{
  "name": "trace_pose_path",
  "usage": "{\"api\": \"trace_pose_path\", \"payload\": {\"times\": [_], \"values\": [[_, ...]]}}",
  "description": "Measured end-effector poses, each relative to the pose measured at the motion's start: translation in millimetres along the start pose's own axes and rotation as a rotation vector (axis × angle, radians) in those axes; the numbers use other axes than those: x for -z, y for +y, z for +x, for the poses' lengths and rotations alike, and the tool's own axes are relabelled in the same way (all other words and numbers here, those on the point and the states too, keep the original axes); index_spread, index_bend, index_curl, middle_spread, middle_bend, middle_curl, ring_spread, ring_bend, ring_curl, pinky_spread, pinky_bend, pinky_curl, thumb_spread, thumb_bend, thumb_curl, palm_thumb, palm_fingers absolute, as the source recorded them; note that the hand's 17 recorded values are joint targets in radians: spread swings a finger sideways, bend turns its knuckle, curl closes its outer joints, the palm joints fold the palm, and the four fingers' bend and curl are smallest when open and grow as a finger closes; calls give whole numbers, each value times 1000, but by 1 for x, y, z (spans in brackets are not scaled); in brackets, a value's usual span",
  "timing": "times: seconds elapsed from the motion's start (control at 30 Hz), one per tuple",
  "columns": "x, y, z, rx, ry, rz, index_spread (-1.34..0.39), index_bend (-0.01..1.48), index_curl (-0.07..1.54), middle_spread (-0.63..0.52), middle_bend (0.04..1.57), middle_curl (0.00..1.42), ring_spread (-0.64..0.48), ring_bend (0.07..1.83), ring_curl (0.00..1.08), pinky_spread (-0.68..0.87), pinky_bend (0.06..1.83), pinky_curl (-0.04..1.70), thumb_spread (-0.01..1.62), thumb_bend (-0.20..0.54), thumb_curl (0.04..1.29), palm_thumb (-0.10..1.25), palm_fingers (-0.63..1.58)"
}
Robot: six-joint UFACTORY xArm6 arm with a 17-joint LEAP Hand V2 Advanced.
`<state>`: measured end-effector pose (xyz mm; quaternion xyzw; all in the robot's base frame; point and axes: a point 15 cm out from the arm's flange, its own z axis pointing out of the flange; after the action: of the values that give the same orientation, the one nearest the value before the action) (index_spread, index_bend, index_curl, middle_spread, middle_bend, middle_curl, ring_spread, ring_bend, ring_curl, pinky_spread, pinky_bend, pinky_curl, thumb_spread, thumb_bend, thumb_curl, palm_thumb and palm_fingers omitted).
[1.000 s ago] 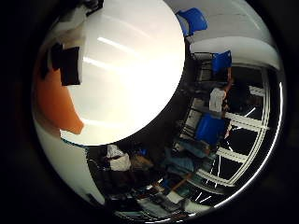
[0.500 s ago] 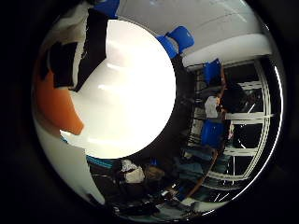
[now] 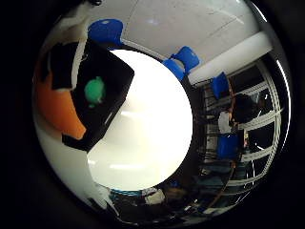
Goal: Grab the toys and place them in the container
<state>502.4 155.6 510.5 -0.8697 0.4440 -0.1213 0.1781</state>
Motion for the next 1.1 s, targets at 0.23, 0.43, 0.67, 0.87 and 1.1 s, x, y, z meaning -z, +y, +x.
{"api": "trace_pose_path", "payload": {"times": [0.23,0.43,0.67,0.87,1.1], "values": [[-7,-4,-14,-11,-15,-8,-233,1033,943,-170,1274,898,-282,1254,927,-236,1136,1177,910,-24,777,994,1079],[-1,0,-12,-17,-15,-8,-265,665,835,-189,1114,783,-265,1191,750,-401,990,919,1010,-37,652,768,1039],[2,26,-11,18,-37,-88,-474,278,614,-176,612,559,-132,839,543,-82,789,800,1107,-41,474,601,110],[4,31,-4,43,-60,-84,-488,203,455,-37,383,402,136,539,350,429,632,613,1127,-27,373,493,30],[29,47,-1,-10,-109,-66,-462,182,368,-17,279,341,175,431,279,506,510,472,1131,-15,336,519,130]]}}
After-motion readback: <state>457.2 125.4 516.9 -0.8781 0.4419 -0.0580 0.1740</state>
